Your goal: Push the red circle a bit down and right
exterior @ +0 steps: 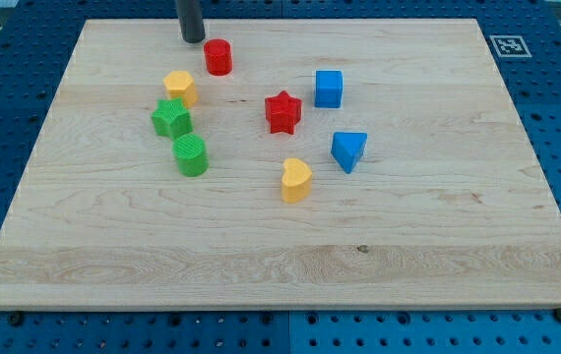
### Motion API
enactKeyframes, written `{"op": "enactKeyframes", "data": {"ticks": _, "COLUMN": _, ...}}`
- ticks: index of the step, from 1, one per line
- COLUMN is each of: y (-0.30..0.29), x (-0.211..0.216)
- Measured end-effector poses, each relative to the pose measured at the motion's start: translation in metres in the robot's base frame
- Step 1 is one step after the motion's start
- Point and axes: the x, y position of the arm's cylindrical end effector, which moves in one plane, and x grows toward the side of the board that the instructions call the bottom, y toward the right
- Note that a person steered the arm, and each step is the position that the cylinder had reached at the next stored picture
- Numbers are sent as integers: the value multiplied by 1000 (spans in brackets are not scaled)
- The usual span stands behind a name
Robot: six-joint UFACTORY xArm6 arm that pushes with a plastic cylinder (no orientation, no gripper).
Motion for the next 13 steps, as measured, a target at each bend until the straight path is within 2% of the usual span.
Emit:
{"op": "enactKeyframes", "data": {"ticks": 3, "y": -4, "x": 11}}
{"op": "enactKeyframes", "data": {"ticks": 5, "y": 33, "x": 13}}
{"op": "enactKeyframes", "data": {"ticks": 11, "y": 25, "x": 37}}
{"op": "enactKeyframes", "data": {"ticks": 13, "y": 39, "x": 42}}
